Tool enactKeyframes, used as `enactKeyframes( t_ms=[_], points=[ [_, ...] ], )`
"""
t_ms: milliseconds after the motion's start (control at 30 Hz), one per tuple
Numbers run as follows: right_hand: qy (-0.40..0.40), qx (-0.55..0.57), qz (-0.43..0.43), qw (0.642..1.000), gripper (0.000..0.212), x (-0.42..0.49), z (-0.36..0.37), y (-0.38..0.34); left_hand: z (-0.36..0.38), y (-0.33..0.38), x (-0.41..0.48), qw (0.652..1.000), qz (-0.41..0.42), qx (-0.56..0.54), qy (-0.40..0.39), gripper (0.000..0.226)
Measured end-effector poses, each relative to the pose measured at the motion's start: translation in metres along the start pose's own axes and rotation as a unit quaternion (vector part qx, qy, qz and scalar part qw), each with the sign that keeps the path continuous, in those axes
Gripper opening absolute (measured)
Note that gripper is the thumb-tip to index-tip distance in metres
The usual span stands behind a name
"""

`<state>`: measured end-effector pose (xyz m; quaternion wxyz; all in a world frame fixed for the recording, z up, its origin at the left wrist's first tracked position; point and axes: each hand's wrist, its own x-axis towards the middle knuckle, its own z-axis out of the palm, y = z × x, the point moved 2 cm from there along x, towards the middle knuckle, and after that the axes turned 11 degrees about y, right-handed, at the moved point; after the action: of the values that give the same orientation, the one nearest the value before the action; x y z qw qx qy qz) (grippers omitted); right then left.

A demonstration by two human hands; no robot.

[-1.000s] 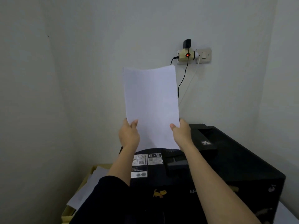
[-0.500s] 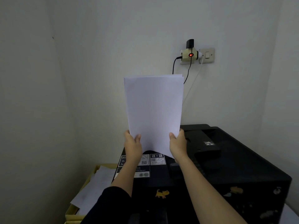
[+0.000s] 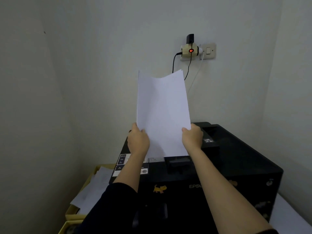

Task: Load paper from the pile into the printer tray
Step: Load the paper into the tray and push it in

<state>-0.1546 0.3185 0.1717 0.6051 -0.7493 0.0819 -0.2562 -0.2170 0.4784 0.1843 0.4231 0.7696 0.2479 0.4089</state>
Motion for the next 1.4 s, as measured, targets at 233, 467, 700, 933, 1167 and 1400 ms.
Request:
enactKeyframes(
  t_ms=[233,467,700,933,1167,1400],
  points=[
    [0.009,-0.045,0.041,0.998,0.021,-0.001,-0.079,0.005,-0.001,0.032,-0.049,0.998,-0.051,0.011,-0.029,0.040],
    [0.013,-0.026,0.091,0.995,0.024,-0.039,-0.162,0.064,-0.007,0.017,-0.155,0.996,-0.070,-0.043,-0.019,0.031],
    [-0.022,0.049,0.132,0.990,0.015,-0.099,-0.215,0.138,-0.021,-0.037,-0.263,0.988,-0.109,-0.111,0.004,0.028],
    [-0.047,0.069,0.212,0.974,0.019,-0.158,-0.244,0.210,-0.034,-0.097,-0.335,0.976,-0.169,-0.138,-0.031,0.029],
    [-0.094,0.008,0.272,0.958,0.023,-0.229,-0.272,0.259,-0.066,-0.153,-0.396,0.957,-0.273,-0.066,-0.066,0.033],
    [-0.117,-0.127,0.345,0.922,0.011,-0.267,-0.278,0.288,-0.080,-0.196,-0.411,0.921,-0.344,0.098,-0.153,0.035]
  ],
)
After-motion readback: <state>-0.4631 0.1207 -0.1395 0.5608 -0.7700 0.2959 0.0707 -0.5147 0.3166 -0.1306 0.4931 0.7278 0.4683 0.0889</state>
